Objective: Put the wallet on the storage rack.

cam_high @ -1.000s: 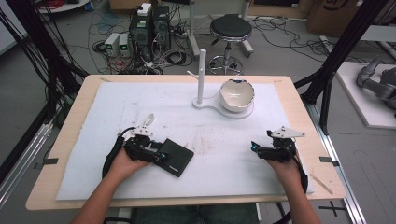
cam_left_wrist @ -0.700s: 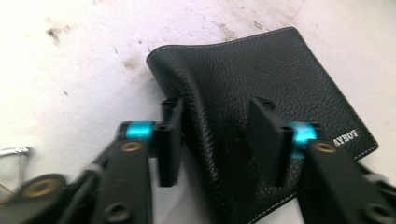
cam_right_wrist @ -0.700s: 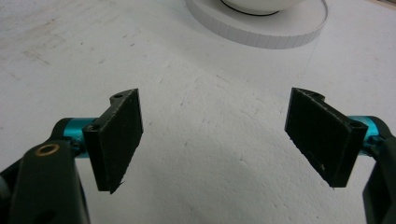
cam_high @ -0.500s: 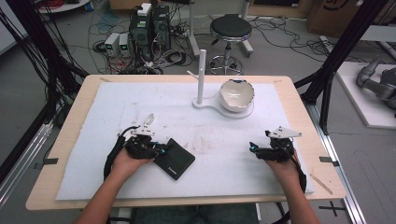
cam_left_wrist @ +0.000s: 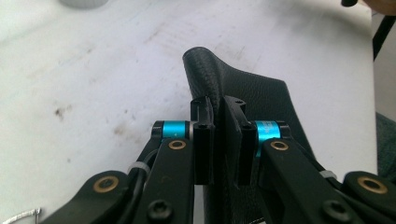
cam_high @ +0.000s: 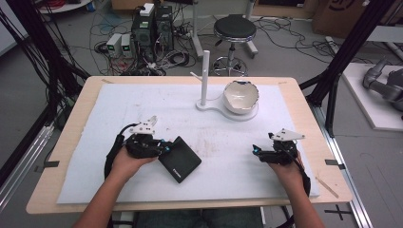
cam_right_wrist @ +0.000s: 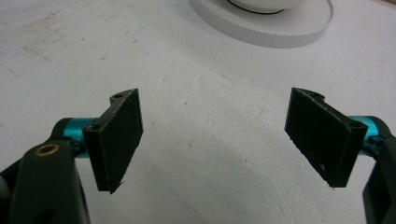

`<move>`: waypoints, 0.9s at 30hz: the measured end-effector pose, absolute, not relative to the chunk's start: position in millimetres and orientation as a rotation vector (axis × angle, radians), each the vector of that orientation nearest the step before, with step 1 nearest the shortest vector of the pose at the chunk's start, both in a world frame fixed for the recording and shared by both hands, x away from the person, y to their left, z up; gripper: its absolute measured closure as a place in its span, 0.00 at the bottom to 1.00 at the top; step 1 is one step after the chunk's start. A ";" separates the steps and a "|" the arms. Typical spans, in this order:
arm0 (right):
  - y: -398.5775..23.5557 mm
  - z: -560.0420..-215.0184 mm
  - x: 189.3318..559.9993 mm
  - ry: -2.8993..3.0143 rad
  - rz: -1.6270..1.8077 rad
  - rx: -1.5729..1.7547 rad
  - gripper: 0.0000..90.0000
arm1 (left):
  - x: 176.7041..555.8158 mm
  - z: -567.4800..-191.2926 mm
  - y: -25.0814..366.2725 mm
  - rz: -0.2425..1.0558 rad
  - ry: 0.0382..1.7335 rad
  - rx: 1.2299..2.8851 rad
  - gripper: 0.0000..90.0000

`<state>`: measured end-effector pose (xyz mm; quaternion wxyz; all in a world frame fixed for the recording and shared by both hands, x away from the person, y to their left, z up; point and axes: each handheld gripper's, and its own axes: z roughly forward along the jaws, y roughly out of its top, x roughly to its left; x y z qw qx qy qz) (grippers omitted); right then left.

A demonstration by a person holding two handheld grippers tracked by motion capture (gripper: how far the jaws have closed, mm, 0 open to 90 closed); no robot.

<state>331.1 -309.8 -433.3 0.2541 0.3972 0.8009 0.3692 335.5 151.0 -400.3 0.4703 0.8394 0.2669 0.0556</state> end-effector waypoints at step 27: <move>-307.7 -430.6 329.6 2.174 1.050 1.070 0.22 | 411.0 -303.6 71.0 0.324 0.552 2.039 0.92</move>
